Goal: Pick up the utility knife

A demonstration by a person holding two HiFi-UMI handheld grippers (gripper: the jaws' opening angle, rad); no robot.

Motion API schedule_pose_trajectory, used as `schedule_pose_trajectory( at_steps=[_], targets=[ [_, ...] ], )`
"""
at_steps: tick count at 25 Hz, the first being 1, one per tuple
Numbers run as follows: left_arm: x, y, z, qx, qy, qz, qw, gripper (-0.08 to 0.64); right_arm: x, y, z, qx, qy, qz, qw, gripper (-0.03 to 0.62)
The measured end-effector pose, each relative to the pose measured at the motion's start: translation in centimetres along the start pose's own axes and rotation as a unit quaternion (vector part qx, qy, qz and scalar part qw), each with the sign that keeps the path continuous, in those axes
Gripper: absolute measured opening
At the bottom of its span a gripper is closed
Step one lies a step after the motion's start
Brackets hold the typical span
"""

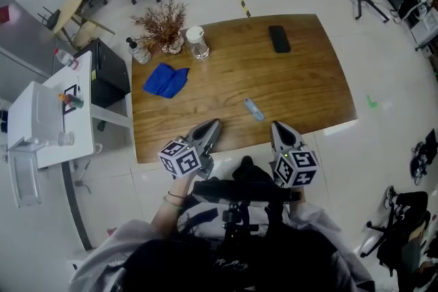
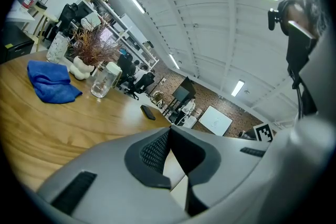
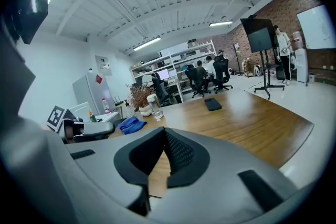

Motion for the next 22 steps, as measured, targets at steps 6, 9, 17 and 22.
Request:
schedule_pose_trajectory(
  at_steps=[6, 9, 17, 22],
  targets=[
    [0.1, 0.0, 0.1, 0.001, 0.001, 0.001, 1.0, 0.006, 0.3, 0.1, -0.3, 0.01, 0.003, -0.007, 1.0, 0.014],
    [0.3, 0.1, 0.1, 0.005, 0.0, 0.003, 1.0, 0.005, 0.3, 0.4, -0.3, 0.014, 0.002, -0.009, 1.0, 0.014],
    [0.8, 0.3, -0.2, 0.01, -0.008, 0.011, 0.9999, 0.006, 0.7, 0.3, 0.0, 0.024, 0.012, -0.01, 1.0, 0.014],
    [1.5, 0.6, -0.1, 0.017, -0.016, 0.015, 0.9996, 0.005, 1.2, 0.6, 0.0, 0.027, 0.013, -0.014, 0.999, 0.014]
  ],
)
Point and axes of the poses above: the fingertips, and each gripper's own axes: x backward along the fingers, z to its right, y out of its underside, the point moved 5 cm from there along x, backward along the fingers, and after that the axes turned 8 degrees about y, right-handed, at the moved point
